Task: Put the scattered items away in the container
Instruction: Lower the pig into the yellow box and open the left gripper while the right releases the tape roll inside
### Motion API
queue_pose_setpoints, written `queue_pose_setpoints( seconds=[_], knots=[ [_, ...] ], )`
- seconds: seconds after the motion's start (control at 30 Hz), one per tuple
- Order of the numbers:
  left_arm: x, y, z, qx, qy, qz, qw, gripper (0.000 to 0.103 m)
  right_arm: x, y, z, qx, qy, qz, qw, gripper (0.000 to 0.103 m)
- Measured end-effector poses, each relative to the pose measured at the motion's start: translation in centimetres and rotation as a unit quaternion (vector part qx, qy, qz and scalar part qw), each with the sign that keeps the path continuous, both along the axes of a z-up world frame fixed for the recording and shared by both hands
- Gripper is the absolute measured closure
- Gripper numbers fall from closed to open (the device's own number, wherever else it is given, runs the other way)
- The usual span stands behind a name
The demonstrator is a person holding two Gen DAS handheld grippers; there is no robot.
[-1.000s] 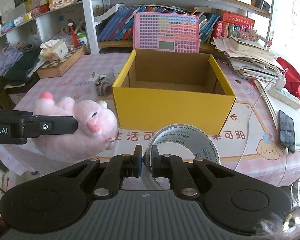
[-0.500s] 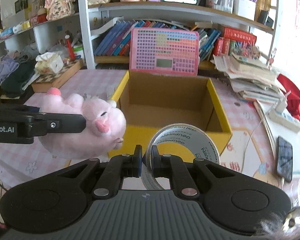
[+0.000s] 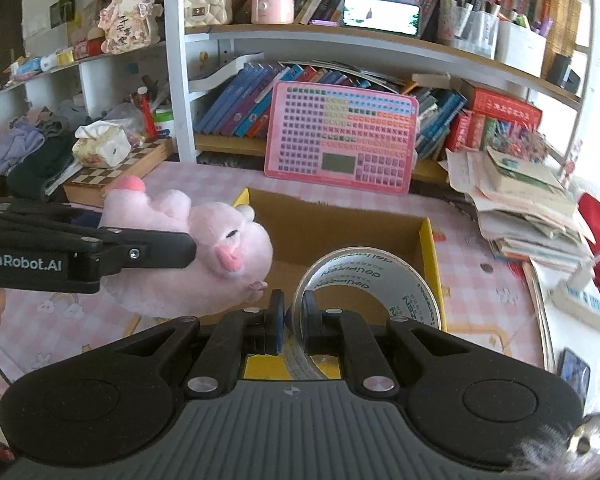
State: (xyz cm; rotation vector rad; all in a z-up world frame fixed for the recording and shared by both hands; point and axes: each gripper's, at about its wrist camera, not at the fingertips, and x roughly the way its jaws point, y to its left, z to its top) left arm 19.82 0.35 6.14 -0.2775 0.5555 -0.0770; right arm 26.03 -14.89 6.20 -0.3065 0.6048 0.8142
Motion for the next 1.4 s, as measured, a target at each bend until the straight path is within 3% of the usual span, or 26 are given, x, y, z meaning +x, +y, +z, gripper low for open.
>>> queue_pose_setpoints(
  seconds=[0.2,0.47,0.77,0.97,1.1,1.4],
  knots=[
    [3.3,-0.9,-0.2,0.029,0.009,0.014,0.9994,0.048,3.6,1.0,-0.7,-0.007,0.002,0.039,0.999,0.095],
    [7.6,-1.5,-2.0,0.060,0.050,0.035,0.9963,0.048,8.3,3.0,-3.1,-0.036,0.024,0.094,0.995,0.095],
    [12.3,-3.0,-4.6,0.130,0.101,0.019,0.9862,0.048,13.0,5.8,-7.5,-0.109,0.039,0.156,0.981,0.094],
    [14.4,-3.4,-6.4,0.144,0.137,0.010,0.9800,0.046,14.5,7.5,-10.1,-0.172,0.043,0.190,0.966,0.094],
    [15.0,-3.6,-7.2,0.156,0.156,0.011,0.9753,0.045,14.6,7.7,-10.5,-0.181,0.053,0.206,0.960,0.093],
    [15.3,-3.9,-8.0,0.156,0.165,0.018,0.9737,0.045,14.9,8.1,-11.0,-0.198,0.081,0.208,0.955,0.093]
  ],
)
